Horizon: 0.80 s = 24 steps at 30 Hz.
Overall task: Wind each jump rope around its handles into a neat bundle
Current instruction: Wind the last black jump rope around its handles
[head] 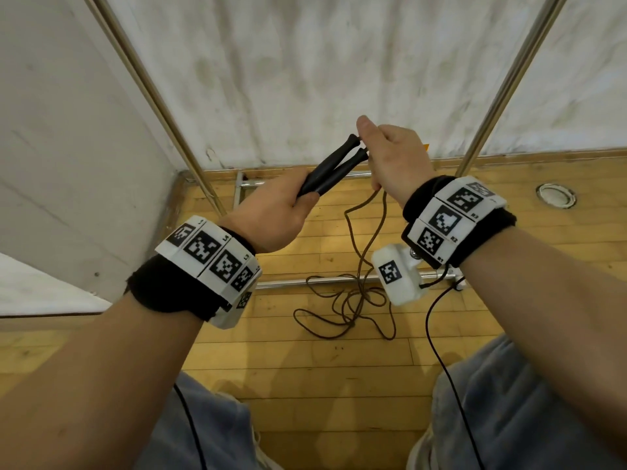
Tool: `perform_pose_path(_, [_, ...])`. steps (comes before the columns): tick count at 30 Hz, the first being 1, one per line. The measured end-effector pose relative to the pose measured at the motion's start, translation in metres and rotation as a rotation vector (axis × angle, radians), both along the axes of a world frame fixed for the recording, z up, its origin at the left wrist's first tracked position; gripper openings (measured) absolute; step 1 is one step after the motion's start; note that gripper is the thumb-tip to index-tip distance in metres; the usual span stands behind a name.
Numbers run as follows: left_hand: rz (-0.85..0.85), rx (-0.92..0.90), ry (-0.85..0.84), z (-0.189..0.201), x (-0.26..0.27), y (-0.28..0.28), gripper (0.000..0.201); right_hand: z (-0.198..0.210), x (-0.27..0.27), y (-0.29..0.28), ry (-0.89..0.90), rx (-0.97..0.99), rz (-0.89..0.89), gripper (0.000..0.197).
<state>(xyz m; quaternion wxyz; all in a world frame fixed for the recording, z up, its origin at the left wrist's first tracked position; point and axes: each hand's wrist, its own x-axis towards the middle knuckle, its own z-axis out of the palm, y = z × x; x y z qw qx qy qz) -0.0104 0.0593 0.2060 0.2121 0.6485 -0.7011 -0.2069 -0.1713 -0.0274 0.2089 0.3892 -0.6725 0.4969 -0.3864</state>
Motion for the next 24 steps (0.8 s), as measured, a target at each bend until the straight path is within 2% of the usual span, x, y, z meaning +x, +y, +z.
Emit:
perform_pose_path(4, [0.000,-0.030,0.053,0.001,-0.003,-0.002,0.009,0.003,-0.002,-0.004,-0.125,0.006,-0.059,0.047])
perform_pose_path(6, [0.012,0.014,0.193,0.001,-0.001,-0.003,0.011,0.002,-0.004,-0.007,-0.172,0.012,-0.052,0.048])
perform_pose_path(9, [0.089,-0.004,0.431,0.002,0.003,-0.003,0.019,0.000,-0.007,-0.009,-0.261,0.080,0.082,0.046])
perform_pose_path(13, [0.233,-0.067,0.799,0.006,0.003,-0.005,0.011,-0.009,0.000,0.002,-0.044,0.097,0.277,0.046])
perform_pose_path(16, [0.332,-0.068,1.044,0.010,0.000,-0.008,0.009,-0.015,0.011,0.015,-0.023,0.217,0.375,0.041])
perform_pose_path(20, [0.414,-0.054,0.989,0.012,0.000,-0.011,0.009,-0.018,0.019,0.029,-0.134,0.312,0.405,0.035])
perform_pose_path(24, [0.440,-0.033,1.042,0.013,0.009,-0.014,0.004,-0.020,0.021,0.031,-0.209,0.351,0.359,0.040])
